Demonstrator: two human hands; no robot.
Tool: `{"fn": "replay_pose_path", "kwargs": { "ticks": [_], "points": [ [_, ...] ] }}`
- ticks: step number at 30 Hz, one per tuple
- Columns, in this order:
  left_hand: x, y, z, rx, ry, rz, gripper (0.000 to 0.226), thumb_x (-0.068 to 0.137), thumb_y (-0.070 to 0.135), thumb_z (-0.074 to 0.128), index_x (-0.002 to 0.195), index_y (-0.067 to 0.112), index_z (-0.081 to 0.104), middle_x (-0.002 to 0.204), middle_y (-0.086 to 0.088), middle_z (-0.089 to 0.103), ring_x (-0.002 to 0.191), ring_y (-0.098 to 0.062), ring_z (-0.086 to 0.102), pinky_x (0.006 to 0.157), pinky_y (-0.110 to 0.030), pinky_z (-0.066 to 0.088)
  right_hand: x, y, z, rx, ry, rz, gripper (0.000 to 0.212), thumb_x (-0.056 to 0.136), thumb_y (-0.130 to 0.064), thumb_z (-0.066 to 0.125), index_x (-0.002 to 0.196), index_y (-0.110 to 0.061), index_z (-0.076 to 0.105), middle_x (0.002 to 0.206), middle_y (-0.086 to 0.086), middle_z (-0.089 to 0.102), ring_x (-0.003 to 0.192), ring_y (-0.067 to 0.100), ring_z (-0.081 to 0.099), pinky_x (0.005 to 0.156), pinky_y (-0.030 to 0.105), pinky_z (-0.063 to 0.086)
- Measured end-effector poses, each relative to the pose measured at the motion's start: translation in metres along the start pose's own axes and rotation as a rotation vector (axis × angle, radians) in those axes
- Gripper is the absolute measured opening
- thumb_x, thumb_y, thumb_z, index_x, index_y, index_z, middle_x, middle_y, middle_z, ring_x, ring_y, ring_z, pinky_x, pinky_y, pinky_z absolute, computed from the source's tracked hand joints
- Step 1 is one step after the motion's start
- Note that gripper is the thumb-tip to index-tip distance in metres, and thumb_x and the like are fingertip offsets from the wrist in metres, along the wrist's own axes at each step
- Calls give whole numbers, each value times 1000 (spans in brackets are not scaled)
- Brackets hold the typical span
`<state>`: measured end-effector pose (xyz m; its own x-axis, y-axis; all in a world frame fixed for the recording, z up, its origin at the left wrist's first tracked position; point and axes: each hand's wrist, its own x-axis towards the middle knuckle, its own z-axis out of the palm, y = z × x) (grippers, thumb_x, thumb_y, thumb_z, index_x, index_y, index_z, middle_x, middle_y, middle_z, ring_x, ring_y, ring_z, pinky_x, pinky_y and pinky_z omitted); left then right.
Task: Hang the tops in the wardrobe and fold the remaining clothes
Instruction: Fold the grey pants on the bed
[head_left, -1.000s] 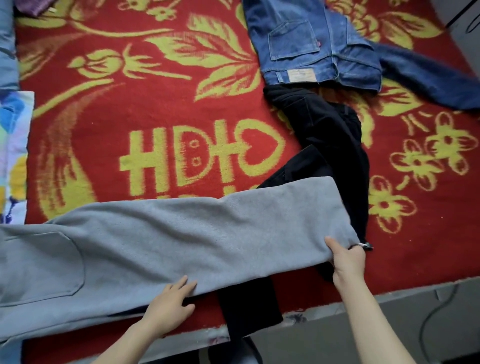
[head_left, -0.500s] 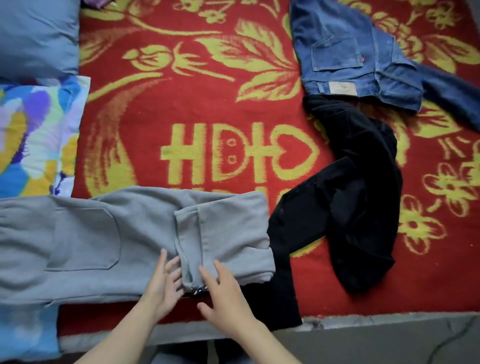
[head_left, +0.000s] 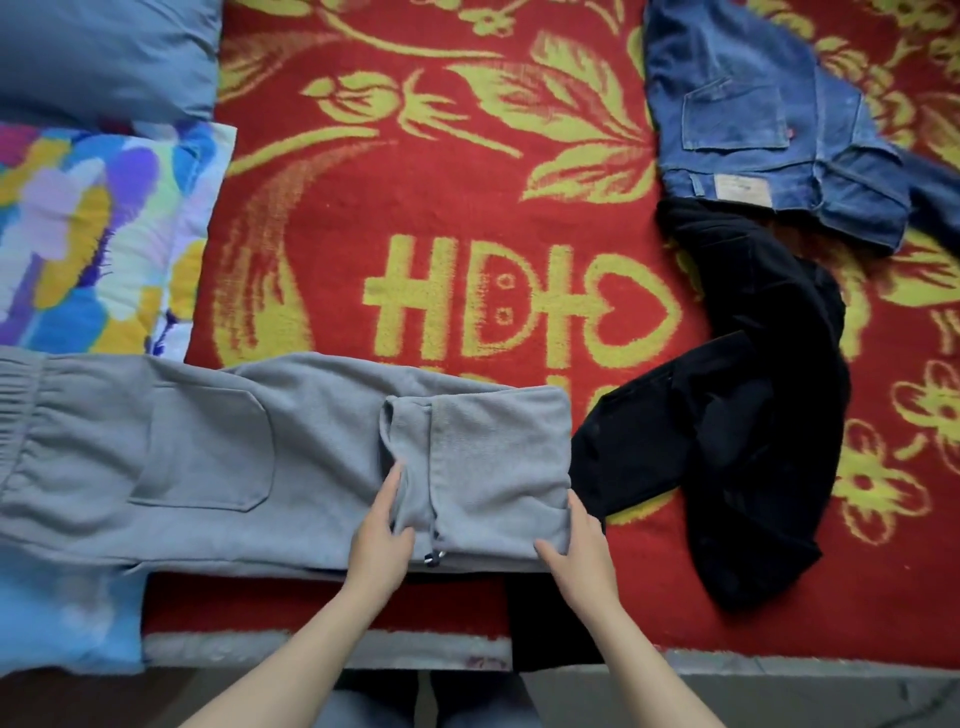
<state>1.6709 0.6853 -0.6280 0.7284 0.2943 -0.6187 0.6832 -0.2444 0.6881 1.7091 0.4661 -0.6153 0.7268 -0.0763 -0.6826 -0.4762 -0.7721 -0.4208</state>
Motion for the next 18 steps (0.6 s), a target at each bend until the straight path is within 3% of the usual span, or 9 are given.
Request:
{"fn": "replay_pose_path", "kwargs": {
  "ticks": [2,5,7,9,10,11,13,15,18],
  "points": [
    [-5,-5,-2,275,83,82,75,88,3,51,148,34,19,130,-2,51,94,-20,52,74,-30,43,3,-1,6,-12,14,93,82,84,-25,64,149,-23,14,138,4,40,125,24,35,83,28,39],
    [-9,-12,-3,645,148,-40,76,91,26,53,150,26,6,151,-12,21,131,-30,28,103,-38,30,8,-3,13,102,25,251,77,80,-24,67,145,-20,24,123,7,52,120,25,38,72,28,39],
    [-17,-8,-4,820,111,26,78,87,34,58,150,21,14,154,-15,16,135,-31,27,105,-39,32,12,-5,14,96,17,275,48,78,-22,65,122,-15,47,107,6,59,110,25,46,66,30,41],
    [-24,-9,-3,928,30,295,85,60,33,83,136,13,49,139,-22,44,121,-33,52,89,-40,49,11,-11,10,201,75,323,21,74,-14,63,93,-9,54,87,9,61,83,24,56,63,31,43],
    [-27,-11,-2,972,-17,417,87,46,34,89,125,12,60,130,-22,55,112,-32,60,82,-38,53,9,-16,7,326,117,343,14,72,-8,62,84,-7,54,78,10,60,70,23,55,60,32,43],
    [-30,-10,-2,1007,-77,482,90,45,38,89,126,13,60,130,-21,55,114,-31,59,84,-35,53,6,-22,4,472,162,344,11,71,-2,62,78,-5,53,71,10,57,63,22,52,57,31,42],
    [-28,-10,-3,982,-216,458,92,76,45,69,149,19,20,154,-16,21,141,-25,27,110,-29,28,0,-33,-7,696,282,294,18,70,8,60,67,-4,48,62,8,49,56,19,46,50,28,38],
    [-20,-13,-1,936,-366,382,85,91,43,48,147,31,-15,158,-3,-10,145,-17,-6,115,-26,2,-10,-47,-20,789,413,225,24,69,12,59,62,-7,45,59,5,45,56,16,42,46,25,34],
    [-15,-3,15,819,-386,416,88,90,40,50,146,30,-17,157,-1,-13,144,-16,-12,115,-26,-3,-36,-74,-35,675,541,99,26,69,6,62,64,-14,47,59,-1,49,54,15,42,46,23,38]
  ]
}}
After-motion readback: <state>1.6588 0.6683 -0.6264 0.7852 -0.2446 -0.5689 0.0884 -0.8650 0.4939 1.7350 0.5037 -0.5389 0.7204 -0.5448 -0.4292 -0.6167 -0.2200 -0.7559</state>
